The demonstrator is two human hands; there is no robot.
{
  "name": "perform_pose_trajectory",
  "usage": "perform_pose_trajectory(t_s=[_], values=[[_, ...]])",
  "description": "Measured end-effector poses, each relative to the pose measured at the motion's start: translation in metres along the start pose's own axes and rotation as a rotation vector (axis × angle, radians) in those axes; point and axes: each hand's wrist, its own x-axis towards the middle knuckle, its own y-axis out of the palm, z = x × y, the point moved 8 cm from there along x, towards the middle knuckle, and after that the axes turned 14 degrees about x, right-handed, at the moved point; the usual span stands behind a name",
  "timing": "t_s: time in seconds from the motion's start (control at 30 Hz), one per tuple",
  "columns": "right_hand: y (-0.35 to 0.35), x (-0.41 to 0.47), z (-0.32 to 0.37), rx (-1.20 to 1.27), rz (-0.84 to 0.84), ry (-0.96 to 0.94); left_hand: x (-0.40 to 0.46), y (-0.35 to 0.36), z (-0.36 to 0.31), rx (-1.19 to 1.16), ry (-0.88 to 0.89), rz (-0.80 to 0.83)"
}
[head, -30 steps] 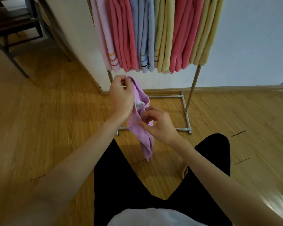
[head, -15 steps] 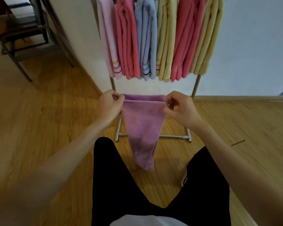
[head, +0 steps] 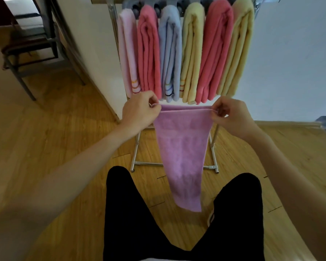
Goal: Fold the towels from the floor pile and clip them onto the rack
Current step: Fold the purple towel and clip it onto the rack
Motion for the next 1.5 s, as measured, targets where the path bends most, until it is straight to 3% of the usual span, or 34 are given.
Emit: perform_pose_trajectory(t_s=[0.27, 0.37, 0.53, 0.63, 0.83, 1.03, 1.17, 1.5], values=[[-0.044, 0.015, 0.029, 0.110, -0.218, -0.129, 0.033, -0.040, -0.046, -0.133, 0.125, -0.012], [-0.052, 0.019, 0.036, 0.123, -0.254, -0.174, 0.036, -0.048, -0.057, -0.200, 0.161, 0.061], [-0.043, 0.024, 0.031, 0.029, -0.151, -0.148, 0.017, -0.026, -0.072, -0.401, 0.255, 0.436], [-0.030, 0.024, 0.028, -0.055, -0.050, -0.131, 0.000, -0.006, -0.076, -0.321, 0.355, 0.616], [-0.013, 0.026, 0.021, -0.074, 0.017, -0.103, -0.016, 0.020, -0.075, -0.104, 0.530, 0.716], [-0.001, 0.031, 0.019, -0.115, 0.050, -0.097, -0.025, 0.025, -0.086, -0.073, 0.598, 0.851], [0.002, 0.029, 0.020, -0.116, 0.054, -0.103, -0.030, 0.022, -0.096, 0.026, 0.802, 0.779], [0.000, 0.024, 0.013, -0.092, 0.010, -0.061, -0.035, -0.006, -0.120, 0.231, 1.158, 0.103]])
